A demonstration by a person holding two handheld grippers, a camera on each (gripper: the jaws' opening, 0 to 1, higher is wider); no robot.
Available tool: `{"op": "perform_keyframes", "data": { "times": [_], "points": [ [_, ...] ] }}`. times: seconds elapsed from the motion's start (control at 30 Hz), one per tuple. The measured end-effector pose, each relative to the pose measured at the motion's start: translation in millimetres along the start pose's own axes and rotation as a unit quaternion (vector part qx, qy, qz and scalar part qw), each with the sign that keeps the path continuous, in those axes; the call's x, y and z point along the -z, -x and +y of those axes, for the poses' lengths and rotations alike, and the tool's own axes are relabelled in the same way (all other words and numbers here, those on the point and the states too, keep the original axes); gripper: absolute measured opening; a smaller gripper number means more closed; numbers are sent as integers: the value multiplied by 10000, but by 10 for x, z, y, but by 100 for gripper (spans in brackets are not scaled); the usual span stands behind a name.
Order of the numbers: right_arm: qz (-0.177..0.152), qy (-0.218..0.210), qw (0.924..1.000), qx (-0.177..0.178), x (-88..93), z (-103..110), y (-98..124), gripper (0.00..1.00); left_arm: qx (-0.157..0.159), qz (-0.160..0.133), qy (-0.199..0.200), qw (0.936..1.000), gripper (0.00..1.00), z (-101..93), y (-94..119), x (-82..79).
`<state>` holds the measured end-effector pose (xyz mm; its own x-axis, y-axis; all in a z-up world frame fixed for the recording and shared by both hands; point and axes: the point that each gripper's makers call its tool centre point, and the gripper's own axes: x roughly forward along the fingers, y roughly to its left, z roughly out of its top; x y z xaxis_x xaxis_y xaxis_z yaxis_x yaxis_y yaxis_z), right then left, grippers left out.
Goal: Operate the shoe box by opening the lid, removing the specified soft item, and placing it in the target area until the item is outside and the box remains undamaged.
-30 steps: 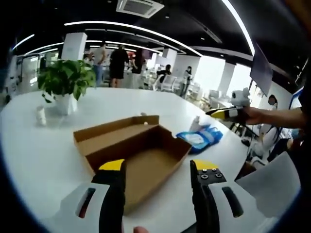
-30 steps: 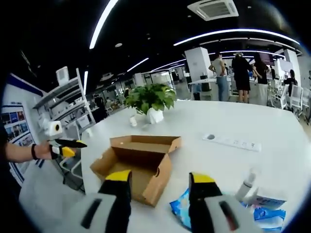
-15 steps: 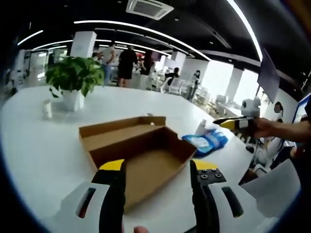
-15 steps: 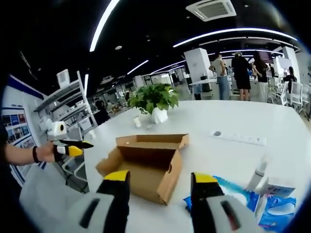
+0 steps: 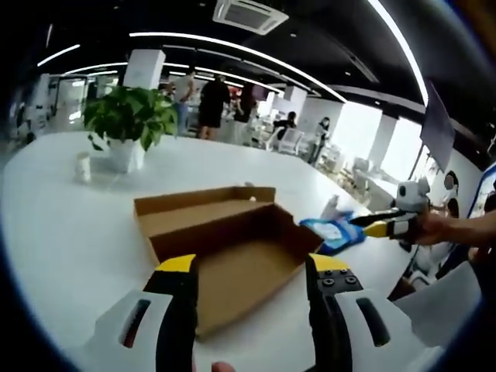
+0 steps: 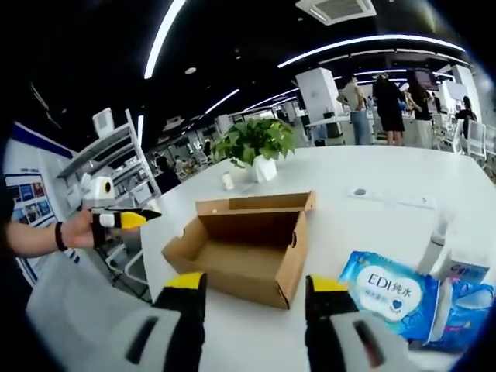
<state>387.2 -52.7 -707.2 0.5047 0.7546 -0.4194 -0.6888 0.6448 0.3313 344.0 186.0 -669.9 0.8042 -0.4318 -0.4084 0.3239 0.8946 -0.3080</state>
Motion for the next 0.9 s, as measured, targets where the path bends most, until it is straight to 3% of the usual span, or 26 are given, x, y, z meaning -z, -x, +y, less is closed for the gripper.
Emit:
{"op": "perform_keyframes", "data": {
  "times": [0.3,0.6,0.9],
  "points": [
    [150,21,9999,-79,190,169,5,50,-380,12,136,9992,56,191,42,47],
    [107,-128,9998,-92,269,260,26,50,-803,440,233,9955,54,437,77,224],
    [129,-206,9996,-133,374,346,25,49,-948,614,320,9931,54,513,-58,213]
  ]
}}
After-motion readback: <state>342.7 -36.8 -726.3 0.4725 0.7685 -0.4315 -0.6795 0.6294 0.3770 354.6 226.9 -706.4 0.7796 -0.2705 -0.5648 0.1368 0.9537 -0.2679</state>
